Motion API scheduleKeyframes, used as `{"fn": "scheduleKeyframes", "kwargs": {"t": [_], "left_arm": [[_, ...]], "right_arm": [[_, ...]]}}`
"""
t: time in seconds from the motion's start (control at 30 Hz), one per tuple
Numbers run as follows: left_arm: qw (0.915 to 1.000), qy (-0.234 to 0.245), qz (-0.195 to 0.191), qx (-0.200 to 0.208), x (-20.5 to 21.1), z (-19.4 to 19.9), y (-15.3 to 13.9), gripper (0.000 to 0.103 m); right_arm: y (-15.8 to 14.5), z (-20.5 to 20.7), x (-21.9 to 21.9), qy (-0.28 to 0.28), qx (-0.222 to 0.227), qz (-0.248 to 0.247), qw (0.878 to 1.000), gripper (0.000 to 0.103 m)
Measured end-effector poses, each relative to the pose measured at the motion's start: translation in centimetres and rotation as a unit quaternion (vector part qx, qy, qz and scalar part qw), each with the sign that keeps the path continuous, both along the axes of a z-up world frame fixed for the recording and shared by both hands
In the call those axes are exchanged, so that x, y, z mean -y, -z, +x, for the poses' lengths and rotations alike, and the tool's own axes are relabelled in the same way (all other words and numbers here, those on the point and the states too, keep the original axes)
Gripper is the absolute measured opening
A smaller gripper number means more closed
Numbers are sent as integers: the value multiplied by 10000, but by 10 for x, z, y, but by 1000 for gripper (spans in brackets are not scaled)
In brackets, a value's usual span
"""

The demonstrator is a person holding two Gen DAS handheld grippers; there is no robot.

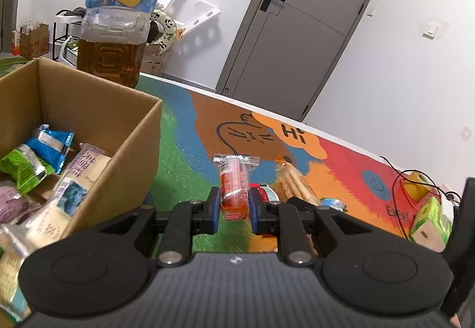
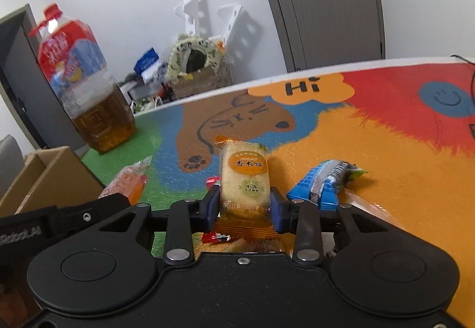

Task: Organize snacks
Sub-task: 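Carry both snacks into the cardboard box and open both grippers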

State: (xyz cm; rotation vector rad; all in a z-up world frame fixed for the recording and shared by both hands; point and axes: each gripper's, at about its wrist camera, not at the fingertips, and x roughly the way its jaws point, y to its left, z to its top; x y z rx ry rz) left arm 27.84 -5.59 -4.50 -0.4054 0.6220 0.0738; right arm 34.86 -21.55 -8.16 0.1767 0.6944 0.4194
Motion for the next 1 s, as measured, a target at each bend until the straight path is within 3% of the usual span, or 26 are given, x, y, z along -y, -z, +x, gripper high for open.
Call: {"fn": "scheduleKeyframes", "kwargs": {"t": [0.37, 1.0], "left_arm": [[9995, -24, 90, 300, 9, -48, -26, 19], [9942, -535, 212, 909, -4, -136, -65, 19]], "right_arm": [[-19, -53, 22, 188, 244, 535, 9981, 35], [-63, -131, 16, -269, 912, 892, 9915, 35]]}}
